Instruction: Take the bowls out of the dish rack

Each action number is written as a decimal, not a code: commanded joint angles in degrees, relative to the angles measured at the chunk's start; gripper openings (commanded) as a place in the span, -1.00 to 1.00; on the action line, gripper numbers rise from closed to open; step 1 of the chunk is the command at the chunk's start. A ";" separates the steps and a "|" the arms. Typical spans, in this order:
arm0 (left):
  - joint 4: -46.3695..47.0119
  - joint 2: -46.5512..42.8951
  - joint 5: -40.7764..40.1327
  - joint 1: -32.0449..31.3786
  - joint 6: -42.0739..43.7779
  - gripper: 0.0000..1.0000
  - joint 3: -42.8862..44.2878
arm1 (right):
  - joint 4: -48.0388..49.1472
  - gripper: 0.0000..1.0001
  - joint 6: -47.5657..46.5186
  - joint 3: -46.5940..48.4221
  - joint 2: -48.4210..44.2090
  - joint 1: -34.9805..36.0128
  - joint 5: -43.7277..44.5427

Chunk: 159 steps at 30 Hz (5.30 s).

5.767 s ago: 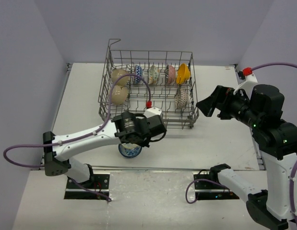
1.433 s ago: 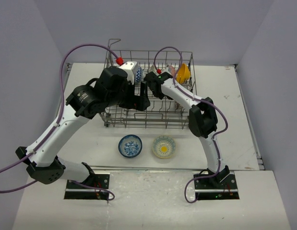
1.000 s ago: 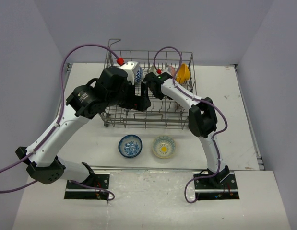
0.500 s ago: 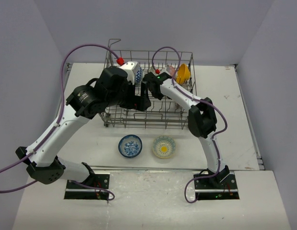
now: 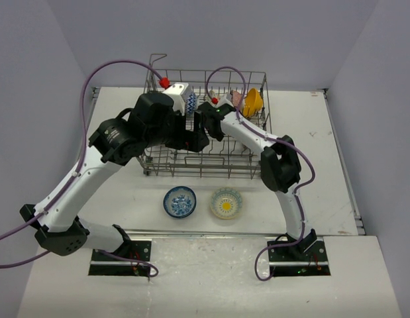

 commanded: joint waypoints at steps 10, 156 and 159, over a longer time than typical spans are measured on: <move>2.31 -2.56 1.23 0.39 1.52 1.00 0.05 | 4.15 -1.00 -10.98 -1.13 -9.15 1.09 17.53; -4.63 -13.37 -16.18 0.83 -10.43 1.00 -0.92 | 60.85 -1.00 34.18 -63.28 -42.29 27.81 -52.88; -4.80 -13.46 -16.00 0.74 -10.43 1.00 -1.01 | 61.20 -1.00 33.30 -61.44 -40.45 27.81 -53.14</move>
